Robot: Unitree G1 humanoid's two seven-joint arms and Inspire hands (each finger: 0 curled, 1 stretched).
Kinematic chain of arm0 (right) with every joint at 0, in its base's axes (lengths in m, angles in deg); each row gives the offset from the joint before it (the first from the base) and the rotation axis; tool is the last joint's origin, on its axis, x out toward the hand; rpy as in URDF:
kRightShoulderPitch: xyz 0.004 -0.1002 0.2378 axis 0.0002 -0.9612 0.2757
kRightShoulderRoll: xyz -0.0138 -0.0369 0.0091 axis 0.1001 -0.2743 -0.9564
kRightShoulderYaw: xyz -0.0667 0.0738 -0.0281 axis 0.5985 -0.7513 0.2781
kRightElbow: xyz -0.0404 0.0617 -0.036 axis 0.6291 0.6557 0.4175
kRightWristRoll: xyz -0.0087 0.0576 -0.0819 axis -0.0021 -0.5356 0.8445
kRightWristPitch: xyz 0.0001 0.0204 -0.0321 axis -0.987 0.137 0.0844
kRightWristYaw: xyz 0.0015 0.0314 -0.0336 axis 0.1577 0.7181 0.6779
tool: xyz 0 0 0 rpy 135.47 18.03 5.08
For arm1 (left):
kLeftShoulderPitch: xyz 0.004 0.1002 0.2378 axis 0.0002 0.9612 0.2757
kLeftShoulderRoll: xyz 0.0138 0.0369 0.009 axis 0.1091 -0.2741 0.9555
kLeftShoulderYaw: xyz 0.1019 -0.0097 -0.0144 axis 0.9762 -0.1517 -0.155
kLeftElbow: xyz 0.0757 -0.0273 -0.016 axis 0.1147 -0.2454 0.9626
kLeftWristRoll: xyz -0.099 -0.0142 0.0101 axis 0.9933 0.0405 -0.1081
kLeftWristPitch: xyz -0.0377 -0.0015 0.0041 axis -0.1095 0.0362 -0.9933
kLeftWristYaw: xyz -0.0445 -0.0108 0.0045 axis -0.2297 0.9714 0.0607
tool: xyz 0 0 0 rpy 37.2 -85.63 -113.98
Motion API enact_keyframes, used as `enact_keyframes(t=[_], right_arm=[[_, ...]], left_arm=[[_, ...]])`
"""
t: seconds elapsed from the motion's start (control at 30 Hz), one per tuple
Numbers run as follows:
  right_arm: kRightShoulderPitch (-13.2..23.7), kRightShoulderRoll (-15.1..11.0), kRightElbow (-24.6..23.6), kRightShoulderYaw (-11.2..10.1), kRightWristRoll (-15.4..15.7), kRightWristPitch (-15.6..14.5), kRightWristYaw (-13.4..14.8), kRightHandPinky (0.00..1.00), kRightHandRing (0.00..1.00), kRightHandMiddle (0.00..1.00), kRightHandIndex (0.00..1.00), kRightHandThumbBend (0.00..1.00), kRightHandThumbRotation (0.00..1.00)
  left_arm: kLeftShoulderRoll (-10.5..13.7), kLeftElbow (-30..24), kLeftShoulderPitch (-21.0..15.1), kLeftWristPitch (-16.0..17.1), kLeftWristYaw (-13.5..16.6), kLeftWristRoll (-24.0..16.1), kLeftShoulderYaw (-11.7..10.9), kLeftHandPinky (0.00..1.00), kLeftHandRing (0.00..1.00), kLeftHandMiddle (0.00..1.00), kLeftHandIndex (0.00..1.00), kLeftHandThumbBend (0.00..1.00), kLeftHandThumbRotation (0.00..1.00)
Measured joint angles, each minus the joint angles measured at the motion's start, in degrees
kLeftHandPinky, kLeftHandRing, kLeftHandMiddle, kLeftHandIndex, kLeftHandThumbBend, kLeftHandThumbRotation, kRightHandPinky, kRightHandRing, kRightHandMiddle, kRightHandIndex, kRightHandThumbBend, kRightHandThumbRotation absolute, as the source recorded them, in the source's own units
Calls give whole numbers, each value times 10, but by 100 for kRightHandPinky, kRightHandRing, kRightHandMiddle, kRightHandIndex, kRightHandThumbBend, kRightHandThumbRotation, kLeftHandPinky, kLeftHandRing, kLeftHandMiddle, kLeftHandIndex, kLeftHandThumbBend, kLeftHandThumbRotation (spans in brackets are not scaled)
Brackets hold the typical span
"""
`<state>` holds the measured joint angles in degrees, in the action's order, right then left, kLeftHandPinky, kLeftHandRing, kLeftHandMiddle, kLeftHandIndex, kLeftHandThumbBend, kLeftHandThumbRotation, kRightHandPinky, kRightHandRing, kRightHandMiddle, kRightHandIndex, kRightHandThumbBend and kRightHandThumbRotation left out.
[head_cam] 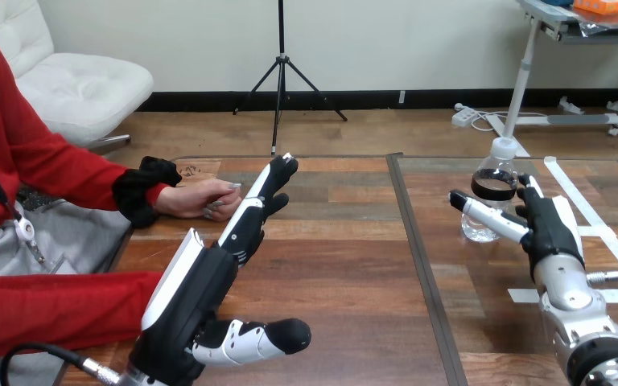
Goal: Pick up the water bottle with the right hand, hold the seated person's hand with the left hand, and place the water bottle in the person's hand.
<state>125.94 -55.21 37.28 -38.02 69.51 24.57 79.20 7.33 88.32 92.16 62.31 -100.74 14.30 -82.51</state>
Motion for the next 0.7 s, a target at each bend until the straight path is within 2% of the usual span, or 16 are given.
enact_keyframes(t=[0.27, 0.7], right_arm=[[11, 0, 0, -1, -1, -6, 0, 87, 95, 98, 100, 100, 44], [27, 0, 0, -12, -13, -6, -8, 88, 94, 98, 100, 100, 33]], left_arm=[[3, -2, 7, -1, -4, 9, 0, 97, 100, 100, 100, 100, 74], [4, -6, 8, -6, -4, 14, -1, 98, 100, 100, 100, 100, 75]])
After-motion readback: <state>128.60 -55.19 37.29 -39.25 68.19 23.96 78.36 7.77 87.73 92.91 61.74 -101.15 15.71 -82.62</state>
